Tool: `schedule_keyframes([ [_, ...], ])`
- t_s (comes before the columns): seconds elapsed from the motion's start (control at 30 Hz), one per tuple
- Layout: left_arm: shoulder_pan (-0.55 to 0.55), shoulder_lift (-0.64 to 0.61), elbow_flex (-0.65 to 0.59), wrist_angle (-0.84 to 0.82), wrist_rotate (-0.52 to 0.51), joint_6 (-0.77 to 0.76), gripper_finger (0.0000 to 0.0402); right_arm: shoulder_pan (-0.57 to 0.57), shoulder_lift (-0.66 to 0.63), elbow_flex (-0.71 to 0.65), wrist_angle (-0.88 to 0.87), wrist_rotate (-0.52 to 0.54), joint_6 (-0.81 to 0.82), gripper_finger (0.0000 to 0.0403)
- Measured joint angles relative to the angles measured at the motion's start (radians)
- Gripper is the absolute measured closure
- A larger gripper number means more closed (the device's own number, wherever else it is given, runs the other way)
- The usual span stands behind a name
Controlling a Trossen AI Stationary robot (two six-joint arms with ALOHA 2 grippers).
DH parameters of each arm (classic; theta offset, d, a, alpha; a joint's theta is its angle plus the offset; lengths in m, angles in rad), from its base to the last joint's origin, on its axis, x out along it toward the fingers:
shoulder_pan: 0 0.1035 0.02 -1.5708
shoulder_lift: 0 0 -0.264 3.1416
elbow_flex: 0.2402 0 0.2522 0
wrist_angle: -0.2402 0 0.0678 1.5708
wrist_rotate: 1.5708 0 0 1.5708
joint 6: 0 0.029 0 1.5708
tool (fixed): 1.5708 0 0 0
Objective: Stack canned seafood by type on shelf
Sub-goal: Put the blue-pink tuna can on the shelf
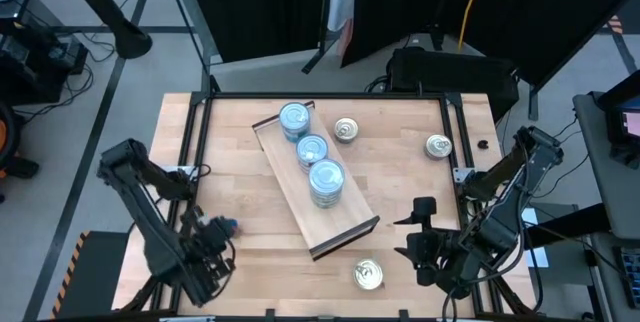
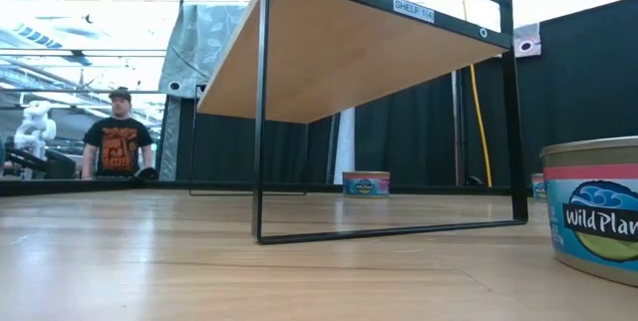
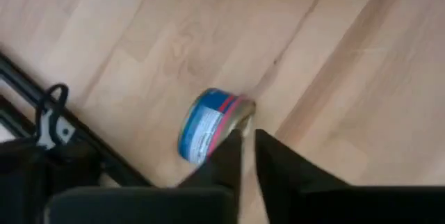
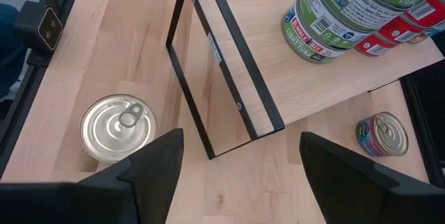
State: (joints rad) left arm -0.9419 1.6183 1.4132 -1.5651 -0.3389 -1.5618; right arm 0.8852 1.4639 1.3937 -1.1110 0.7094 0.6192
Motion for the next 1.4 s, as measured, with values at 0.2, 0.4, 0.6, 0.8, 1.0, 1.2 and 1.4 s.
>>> schedule_keyframes([
  [0.2,0.037,-0.168,-0.03,-0.002,0.004,0.1,0.0217,0.001,0.0,0.0,0.0,-0.005,0.0,0.0124],
  [0.4,0.039,-0.255,-0.113,0.033,0.009,0.191,0.0072,0.01,0.0,0.0,0.0,-0.008,0.009,0.0124],
  [0.6,0.039,-0.241,-0.223,0.1,0.088,0.234,0.0006,0.027,0.0,0.0,0.0,-0.006,0.009,0.0124],
  [0.8,0.043,-0.224,-0.328,0.259,0.111,0.352,0.0009,0.029,0.0,0.0,0.001,-0.003,0.009,0.0124],
  [1.0,0.083,-0.223,-0.433,0.31,0.137,0.395,0.0009,0.028,0.0,0.0,0.003,-0.002,0.009,0.0124],
  [1.2,0.112,-0.224,-0.503,0.406,0.162,0.455,0.0009,0.028,0.0,0.0,0.004,-0.002,0.012,0.0124],
  [1.4,0.126,-0.224,-0.567,0.458,0.184,0.504,0.0009,0.028,0.0,0.0,0.005,-0.002,0.009,0.0124],
])
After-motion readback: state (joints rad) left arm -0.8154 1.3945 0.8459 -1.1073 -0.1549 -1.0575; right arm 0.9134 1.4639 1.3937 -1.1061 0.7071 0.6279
